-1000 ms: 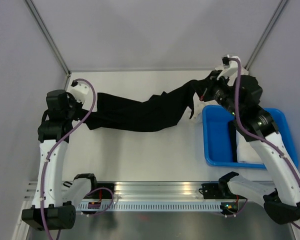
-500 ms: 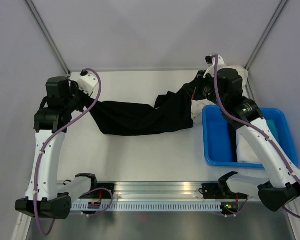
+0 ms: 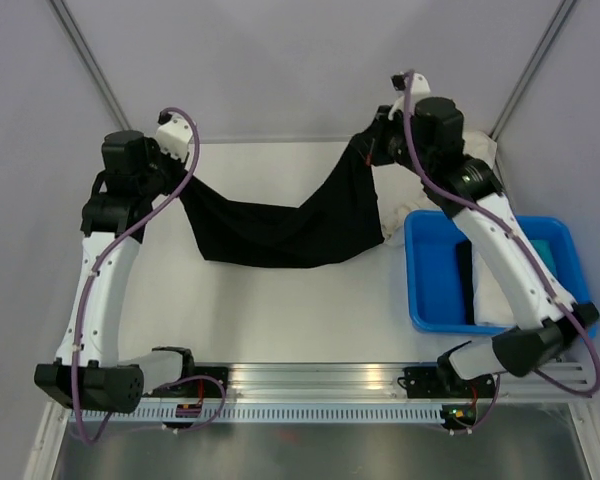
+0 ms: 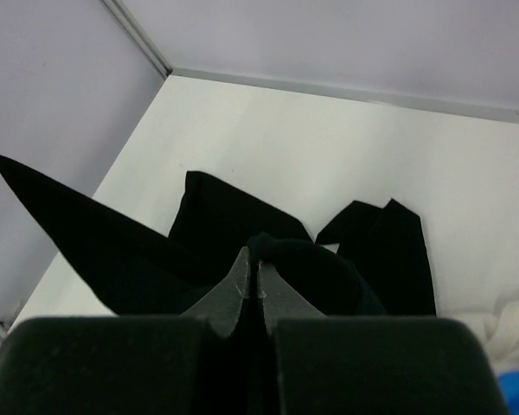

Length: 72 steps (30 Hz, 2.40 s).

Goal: Roll the t-shirts
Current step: Flatten the tshirt

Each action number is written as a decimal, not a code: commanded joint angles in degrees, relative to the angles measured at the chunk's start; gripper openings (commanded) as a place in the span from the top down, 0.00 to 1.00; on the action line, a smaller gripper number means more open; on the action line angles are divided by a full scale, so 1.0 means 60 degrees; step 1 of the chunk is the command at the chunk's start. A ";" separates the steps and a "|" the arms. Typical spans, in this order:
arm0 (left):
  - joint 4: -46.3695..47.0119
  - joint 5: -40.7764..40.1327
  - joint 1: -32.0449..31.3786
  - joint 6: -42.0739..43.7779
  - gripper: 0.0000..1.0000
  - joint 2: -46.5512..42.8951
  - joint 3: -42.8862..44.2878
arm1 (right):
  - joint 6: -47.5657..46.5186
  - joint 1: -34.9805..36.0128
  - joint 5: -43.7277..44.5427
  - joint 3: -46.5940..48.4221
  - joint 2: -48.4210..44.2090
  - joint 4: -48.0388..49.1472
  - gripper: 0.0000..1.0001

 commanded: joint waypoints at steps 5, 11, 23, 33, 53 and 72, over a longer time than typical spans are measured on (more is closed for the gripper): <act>0.3611 -0.1859 -0.0661 -0.1057 0.98 0.2890 0.1660 | 0.0445 -0.0465 -0.0509 0.5630 0.5000 0.0399 1.00; 0.3627 -0.2374 0.0057 -0.2420 0.98 0.5163 0.5337 | 0.1733 -0.1212 -0.0392 0.8408 0.6573 0.2005 1.00; 0.3569 -0.2653 0.0511 -0.1995 0.98 0.6016 0.7467 | 0.1958 -0.2722 -0.1152 0.6404 0.5170 0.3225 1.00; 0.4140 -0.1498 0.0365 -0.1118 0.98 0.3804 0.3325 | 0.1912 -0.2722 -0.1050 -0.2190 0.1374 0.4264 1.00; 0.1274 -0.1582 0.1712 0.3421 0.98 -0.0616 -0.4658 | 0.2117 -0.2036 -0.2076 -0.6782 -0.0883 0.1732 1.00; 0.0521 -0.2066 0.3133 0.7233 0.98 -0.2014 -0.8663 | 0.3202 0.0017 -0.3071 -0.8310 -0.2129 0.1484 1.00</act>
